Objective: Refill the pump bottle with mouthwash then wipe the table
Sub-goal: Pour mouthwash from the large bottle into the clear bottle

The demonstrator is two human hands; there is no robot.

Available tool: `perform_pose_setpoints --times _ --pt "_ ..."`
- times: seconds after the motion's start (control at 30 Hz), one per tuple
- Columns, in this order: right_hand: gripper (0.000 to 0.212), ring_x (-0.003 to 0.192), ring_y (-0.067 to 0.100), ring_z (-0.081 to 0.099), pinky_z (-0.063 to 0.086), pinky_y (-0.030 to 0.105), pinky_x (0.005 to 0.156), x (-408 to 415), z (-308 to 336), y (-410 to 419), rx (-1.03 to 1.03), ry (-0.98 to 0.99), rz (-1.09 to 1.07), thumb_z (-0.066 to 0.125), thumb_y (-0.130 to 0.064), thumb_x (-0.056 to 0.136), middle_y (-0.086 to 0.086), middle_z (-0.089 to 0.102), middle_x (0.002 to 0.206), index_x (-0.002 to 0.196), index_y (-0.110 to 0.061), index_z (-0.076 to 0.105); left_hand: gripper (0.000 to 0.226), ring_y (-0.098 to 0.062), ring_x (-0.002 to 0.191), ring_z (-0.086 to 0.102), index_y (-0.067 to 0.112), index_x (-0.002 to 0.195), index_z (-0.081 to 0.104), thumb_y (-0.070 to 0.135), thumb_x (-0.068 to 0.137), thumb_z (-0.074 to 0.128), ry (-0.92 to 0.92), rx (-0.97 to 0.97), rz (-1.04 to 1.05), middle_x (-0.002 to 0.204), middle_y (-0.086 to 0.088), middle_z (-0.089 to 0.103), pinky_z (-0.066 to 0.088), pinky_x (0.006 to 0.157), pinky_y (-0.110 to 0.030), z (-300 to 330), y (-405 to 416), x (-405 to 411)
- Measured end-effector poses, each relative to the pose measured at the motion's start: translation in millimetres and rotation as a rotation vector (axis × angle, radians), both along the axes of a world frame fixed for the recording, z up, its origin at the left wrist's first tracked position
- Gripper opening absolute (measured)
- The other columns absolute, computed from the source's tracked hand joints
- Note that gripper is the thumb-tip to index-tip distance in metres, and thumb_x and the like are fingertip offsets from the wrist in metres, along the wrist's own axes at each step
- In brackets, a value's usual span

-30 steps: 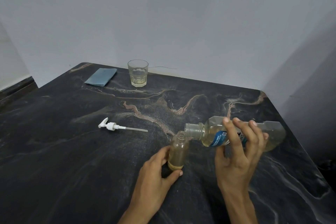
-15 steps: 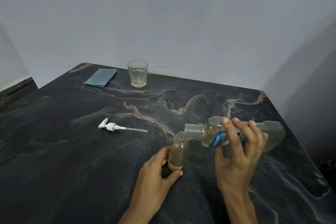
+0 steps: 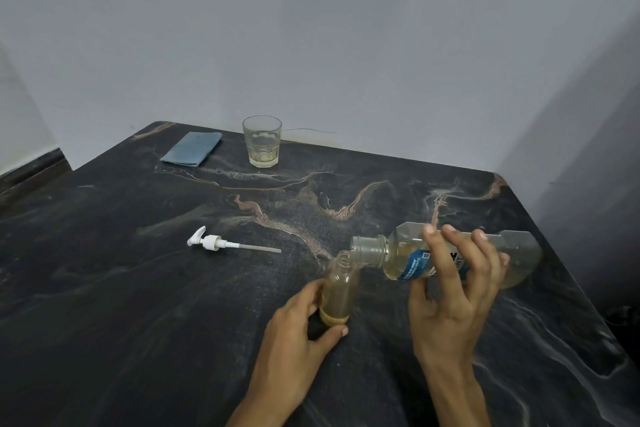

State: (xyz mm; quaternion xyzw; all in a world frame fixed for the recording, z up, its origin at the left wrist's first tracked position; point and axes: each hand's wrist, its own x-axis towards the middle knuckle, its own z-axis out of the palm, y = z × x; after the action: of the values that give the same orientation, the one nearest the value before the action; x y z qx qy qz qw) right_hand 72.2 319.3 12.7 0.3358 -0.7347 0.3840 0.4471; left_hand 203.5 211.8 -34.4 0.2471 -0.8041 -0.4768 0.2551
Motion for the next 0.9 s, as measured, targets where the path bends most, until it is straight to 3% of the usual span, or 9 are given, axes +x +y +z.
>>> perform_pose_setpoints --times 0.13,0.53,0.9 --pt "0.084 0.129 0.018 0.028 0.005 0.032 0.119 -0.1 -0.5 -0.2 0.019 -0.016 -0.009 0.080 0.019 0.056 0.003 0.044 0.123 0.124 -0.020 0.048 0.052 0.005 0.106 0.061 0.037 0.114 0.056 0.021 0.071 0.080 0.002 0.001 -0.002 0.109 0.015 0.068 0.051 0.095 -0.032 0.1 -0.1 0.0" --pt "0.086 0.125 0.026 0.034 0.006 0.033 0.119 2.4 2.0 -0.4 0.031 -0.021 -0.017 0.079 0.022 0.054 0.003 0.044 0.122 0.123 -0.020 0.048 0.052 0.007 0.106 0.060 0.035 0.116 0.057 0.020 0.071 0.080 0.009 0.010 -0.001 0.109 0.015 0.068 0.050 0.096 -0.031 0.6 0.2 0.4" --pt "0.088 0.129 0.018 0.028 0.004 0.032 0.119 1.4 1.4 -0.5 0.028 -0.032 -0.001 0.080 0.021 0.052 0.004 0.044 0.122 0.124 -0.020 0.048 0.052 0.005 0.107 0.060 0.033 0.117 0.057 0.021 0.072 0.079 -0.005 0.012 -0.001 0.112 0.014 0.067 0.050 0.096 -0.031 0.8 0.4 0.5"
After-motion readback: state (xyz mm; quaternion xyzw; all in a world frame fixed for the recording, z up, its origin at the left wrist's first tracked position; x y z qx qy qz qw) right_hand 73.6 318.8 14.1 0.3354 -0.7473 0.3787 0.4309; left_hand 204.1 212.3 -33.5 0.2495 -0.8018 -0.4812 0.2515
